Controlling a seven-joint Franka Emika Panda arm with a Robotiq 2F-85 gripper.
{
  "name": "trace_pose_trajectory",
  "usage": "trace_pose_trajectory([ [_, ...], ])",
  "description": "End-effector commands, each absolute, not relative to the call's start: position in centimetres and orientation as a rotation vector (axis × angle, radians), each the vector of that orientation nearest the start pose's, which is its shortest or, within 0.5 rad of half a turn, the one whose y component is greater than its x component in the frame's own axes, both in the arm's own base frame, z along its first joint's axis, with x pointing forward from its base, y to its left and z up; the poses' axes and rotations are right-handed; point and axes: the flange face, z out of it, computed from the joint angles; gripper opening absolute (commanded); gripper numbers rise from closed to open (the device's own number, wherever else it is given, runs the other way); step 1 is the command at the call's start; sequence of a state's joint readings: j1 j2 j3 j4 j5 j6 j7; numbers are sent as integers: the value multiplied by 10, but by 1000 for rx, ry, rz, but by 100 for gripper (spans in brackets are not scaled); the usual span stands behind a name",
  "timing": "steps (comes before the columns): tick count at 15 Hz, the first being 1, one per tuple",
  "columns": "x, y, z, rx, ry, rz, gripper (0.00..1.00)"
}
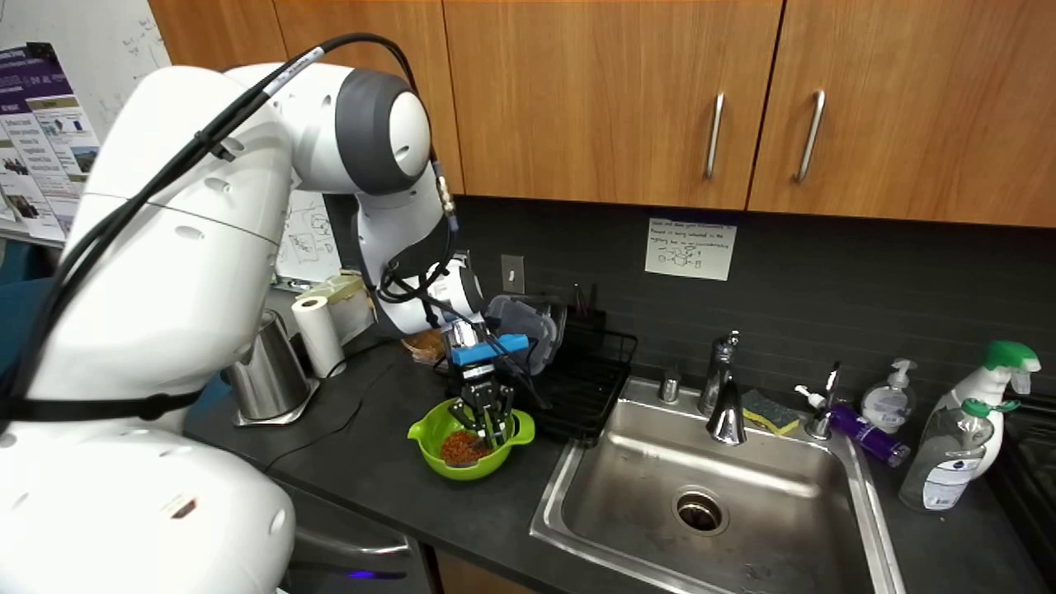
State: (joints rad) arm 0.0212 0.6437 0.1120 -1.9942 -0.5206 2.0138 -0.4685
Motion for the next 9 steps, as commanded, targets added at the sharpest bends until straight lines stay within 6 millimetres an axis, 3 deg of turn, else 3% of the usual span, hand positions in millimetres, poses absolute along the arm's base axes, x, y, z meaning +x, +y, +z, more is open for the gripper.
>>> trace_pose_trajectory([
  [1, 521, 48, 99, -2769, -1502, 1058, 5],
  [9, 506, 39, 113, -2813, -1449, 1134, 5],
])
